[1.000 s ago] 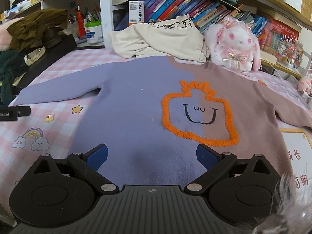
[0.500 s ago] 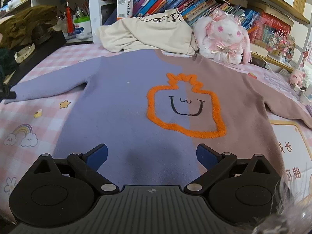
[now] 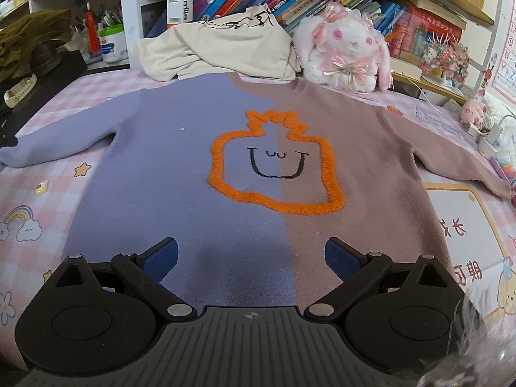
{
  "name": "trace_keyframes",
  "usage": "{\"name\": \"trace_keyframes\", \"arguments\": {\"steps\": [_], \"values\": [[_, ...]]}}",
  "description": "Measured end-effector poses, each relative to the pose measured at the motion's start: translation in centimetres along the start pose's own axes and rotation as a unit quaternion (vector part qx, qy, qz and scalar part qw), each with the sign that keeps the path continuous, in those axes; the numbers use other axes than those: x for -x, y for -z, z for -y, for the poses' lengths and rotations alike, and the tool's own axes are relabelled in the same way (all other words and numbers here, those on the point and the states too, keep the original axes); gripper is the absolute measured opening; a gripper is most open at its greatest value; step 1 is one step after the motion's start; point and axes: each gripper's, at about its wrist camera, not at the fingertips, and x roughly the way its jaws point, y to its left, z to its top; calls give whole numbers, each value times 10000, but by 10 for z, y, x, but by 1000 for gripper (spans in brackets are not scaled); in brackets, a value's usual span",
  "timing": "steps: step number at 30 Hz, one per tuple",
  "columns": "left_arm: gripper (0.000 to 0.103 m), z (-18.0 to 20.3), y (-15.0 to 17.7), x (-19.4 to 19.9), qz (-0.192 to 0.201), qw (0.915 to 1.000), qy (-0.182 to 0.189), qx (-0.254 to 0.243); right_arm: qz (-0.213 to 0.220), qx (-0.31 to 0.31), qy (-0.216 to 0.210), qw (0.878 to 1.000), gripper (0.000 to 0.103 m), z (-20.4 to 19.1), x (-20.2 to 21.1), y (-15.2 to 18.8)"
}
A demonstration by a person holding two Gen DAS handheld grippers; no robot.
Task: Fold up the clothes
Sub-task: 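Grasp the lavender sleeve cuff with the left gripper and lift it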
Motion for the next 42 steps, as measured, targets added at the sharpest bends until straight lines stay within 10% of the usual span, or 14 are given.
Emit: {"name": "trace_keyframes", "arguments": {"steps": [6, 23, 30, 42], "values": [[71, 5, 2, -3, -94, 9992, 316, 210, 4, 39, -32, 10000, 98, -1, -2, -2], [3, -16, -20, -20, -216, 9952, 48, 949, 63, -81, 122, 9999, 98, 11, 2, 0], [3, 37, -26, 3, 286, 9988, 340, -204, 88, -351, 211, 9991, 98, 33, 6, 6], [3, 189, 2, 29, 701, 9754, 1226, -1693, 158, -254, -89, 9995, 98, 90, 2, 2]]}}
